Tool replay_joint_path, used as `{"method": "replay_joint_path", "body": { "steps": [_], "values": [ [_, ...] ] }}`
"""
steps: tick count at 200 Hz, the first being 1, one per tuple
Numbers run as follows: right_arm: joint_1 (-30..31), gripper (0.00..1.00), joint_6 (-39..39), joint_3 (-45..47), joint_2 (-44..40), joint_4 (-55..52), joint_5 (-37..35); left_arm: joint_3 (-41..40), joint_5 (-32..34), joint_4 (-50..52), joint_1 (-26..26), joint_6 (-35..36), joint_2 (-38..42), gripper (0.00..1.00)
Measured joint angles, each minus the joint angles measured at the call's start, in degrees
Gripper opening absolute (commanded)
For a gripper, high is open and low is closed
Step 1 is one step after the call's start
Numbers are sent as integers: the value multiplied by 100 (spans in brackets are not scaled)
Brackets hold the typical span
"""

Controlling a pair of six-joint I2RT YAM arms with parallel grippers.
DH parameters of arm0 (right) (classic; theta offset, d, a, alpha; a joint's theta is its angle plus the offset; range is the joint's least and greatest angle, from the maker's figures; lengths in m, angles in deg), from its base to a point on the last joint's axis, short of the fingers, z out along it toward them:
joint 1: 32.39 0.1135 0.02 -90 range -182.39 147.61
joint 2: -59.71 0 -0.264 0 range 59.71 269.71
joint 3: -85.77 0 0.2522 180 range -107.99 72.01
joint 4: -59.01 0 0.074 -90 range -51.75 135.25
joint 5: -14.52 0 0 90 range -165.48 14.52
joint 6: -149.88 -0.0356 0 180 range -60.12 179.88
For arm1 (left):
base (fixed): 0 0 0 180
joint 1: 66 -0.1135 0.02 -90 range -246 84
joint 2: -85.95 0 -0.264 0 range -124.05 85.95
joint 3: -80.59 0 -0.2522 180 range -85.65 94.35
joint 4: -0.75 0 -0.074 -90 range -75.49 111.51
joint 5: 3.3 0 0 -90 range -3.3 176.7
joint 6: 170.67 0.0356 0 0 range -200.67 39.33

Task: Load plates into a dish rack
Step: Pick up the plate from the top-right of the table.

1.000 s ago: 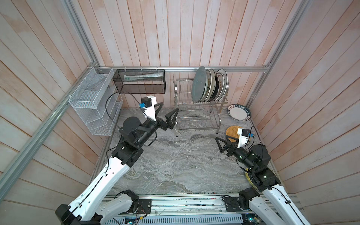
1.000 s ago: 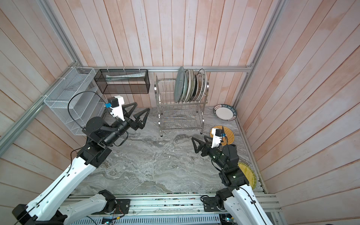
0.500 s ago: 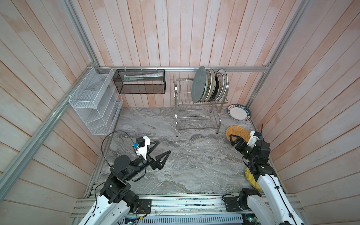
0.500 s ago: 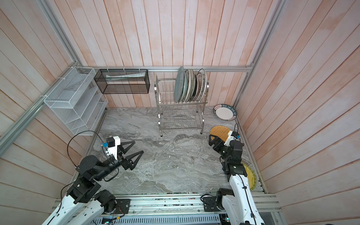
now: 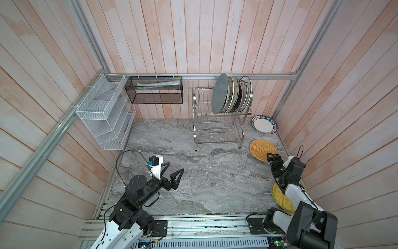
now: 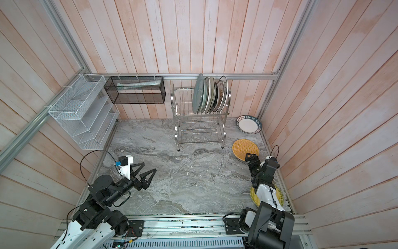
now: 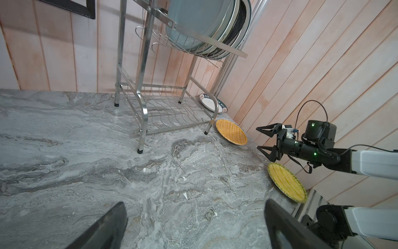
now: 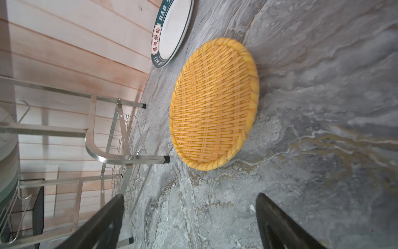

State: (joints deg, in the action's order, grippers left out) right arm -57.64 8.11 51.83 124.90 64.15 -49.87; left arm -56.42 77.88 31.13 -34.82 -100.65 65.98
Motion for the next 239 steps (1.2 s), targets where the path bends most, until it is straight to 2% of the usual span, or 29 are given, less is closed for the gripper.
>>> {"method": "replay_joint_path", "body": {
  "steps": [30, 100, 183, 239],
  "values": [
    [-299, 94, -72, 2, 444, 400, 219, 0, 33, 13, 0, 0, 94, 100],
    [-542, 84, -74, -66, 1725, 1180, 968, 2, 9, 13, -15, 0, 15, 100],
    [-562, 79, -321, -195, 2544, 1915, 1143, 0, -35, 13, -57, 0, 11, 100],
    [-564, 72, -774, -251, 3303, 3038, 1220, 0, -39, 11, -76, 0, 11, 100]
  ]
}}
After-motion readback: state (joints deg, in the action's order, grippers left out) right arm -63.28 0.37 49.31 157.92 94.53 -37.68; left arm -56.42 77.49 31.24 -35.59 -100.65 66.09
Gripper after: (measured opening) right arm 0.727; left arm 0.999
